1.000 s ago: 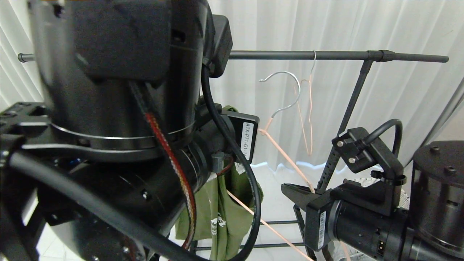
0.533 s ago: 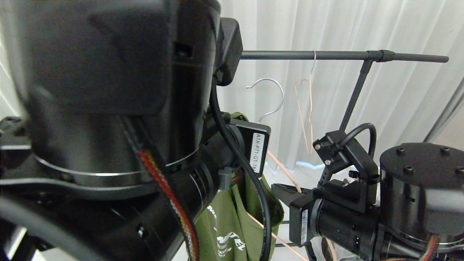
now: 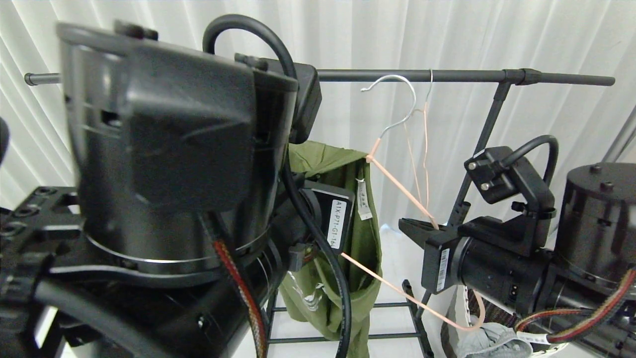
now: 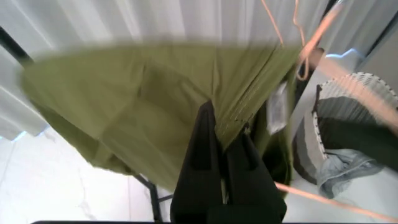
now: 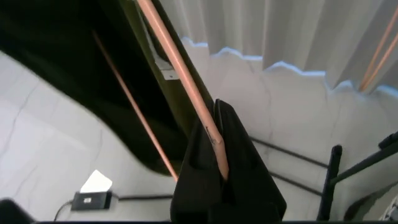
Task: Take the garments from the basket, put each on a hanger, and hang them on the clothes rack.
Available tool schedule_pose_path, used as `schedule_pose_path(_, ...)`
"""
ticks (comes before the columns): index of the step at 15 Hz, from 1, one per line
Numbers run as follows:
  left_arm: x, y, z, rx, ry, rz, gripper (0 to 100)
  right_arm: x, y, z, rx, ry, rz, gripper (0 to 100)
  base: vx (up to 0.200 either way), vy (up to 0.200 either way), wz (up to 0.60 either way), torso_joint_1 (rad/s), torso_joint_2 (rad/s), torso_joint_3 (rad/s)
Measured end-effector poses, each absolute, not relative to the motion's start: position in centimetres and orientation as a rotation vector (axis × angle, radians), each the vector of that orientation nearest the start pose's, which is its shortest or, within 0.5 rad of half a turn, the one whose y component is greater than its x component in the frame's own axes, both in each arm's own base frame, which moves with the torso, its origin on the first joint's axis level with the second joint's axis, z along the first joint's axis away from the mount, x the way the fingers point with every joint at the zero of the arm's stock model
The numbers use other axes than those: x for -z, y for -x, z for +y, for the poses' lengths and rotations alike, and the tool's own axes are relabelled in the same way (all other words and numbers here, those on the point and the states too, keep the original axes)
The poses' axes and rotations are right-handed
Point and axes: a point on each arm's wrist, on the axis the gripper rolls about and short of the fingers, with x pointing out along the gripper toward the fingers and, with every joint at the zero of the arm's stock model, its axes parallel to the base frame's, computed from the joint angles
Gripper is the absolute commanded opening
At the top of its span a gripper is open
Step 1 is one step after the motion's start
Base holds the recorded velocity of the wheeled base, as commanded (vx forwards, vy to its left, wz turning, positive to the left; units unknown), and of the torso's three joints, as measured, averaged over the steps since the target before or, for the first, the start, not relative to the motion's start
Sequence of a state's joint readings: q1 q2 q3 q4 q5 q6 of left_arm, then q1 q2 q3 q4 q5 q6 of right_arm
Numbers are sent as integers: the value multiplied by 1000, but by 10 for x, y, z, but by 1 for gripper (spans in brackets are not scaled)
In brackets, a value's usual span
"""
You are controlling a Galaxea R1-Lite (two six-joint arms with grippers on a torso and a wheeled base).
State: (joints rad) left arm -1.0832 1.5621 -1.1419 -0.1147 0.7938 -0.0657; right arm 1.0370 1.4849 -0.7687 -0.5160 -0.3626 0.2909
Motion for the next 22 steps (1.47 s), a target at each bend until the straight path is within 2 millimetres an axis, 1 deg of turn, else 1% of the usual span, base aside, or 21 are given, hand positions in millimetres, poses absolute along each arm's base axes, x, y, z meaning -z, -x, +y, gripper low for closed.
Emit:
schedule_pose_path(4, -265, -148, -238, 270, -193, 200, 0, -229, -136, 213, -632, -154, 182, 0, 0, 0, 0, 0, 0, 0)
schedule_pose_path(5, -264, -148, -238, 269, -194, 201, 100, -230, -136, 213, -635, -155, 167, 0, 0, 0, 0, 0, 0, 0)
schedule_pose_path(8, -262, -148, -239, 271, -199, 206, 100, -233, -135, 213, -637, -155, 143, 0, 0, 0, 0, 0, 0, 0)
schedule_pose_path(10, -257, -148, -237, 269, -209, 215, 100, -235, -135, 212, -615, -164, 124, 0, 0, 0, 0, 0, 0, 0)
schedule_pose_path(13, -251, -145, -230, 268, -221, 222, 100, -239, -134, 209, -585, -157, 95, 0, 0, 0, 0, 0, 0, 0)
schedule_pose_path(15, -251, -140, -222, 273, -247, 219, 100, -236, -134, 203, -579, -113, 89, 0, 0, 0, 0, 0, 0, 0)
schedule_pose_path(17, -255, -133, -207, 309, -305, 201, 100, -226, -131, 189, -583, -33, 97, 0, 0, 0, 0, 0, 0, 0)
schedule_pose_path(19, -262, -131, -188, 433, -385, 170, 100, -224, -131, 176, -612, -1, 89, 0, 0, 0, 0, 0, 0, 0)
schedule_pose_path(20, -266, -133, -177, 514, -427, 146, 100, -223, -132, 168, -630, 32, 77, 0, 0, 0, 0, 0, 0, 0)
schedule_pose_path(22, -272, -144, -155, 623, -506, 91, 100, -222, -138, 154, -682, 108, 51, 0, 0, 0, 0, 0, 0, 0)
